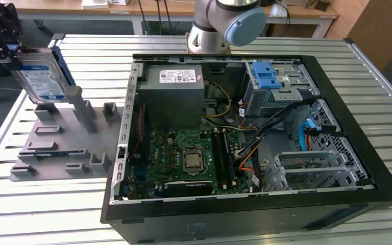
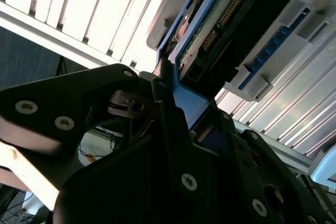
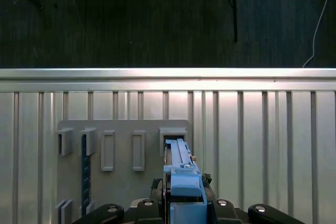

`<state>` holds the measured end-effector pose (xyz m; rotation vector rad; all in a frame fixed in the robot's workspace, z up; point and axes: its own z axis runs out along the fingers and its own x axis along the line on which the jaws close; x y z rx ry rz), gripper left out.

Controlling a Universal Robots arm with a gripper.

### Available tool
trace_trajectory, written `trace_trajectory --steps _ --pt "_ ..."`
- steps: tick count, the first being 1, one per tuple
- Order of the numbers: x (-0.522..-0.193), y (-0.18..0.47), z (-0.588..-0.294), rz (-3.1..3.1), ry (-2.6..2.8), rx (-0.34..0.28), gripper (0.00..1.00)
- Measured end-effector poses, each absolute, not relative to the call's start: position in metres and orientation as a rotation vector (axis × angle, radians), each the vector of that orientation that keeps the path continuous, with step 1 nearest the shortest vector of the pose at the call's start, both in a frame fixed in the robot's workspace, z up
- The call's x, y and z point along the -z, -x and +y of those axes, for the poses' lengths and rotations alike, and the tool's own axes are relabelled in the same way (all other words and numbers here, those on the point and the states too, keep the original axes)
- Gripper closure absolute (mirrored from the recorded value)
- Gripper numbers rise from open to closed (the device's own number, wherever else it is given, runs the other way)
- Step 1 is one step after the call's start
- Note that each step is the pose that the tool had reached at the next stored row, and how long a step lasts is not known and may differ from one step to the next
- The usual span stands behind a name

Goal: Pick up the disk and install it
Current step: 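Pick up the disk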

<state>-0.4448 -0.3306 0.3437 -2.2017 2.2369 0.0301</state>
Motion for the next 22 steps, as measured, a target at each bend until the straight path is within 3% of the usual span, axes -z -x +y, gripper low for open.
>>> trace_trajectory --steps 22 --pt "-0.3523 0.4448 -0.3296 2.238 2.203 -0.028 0.64"
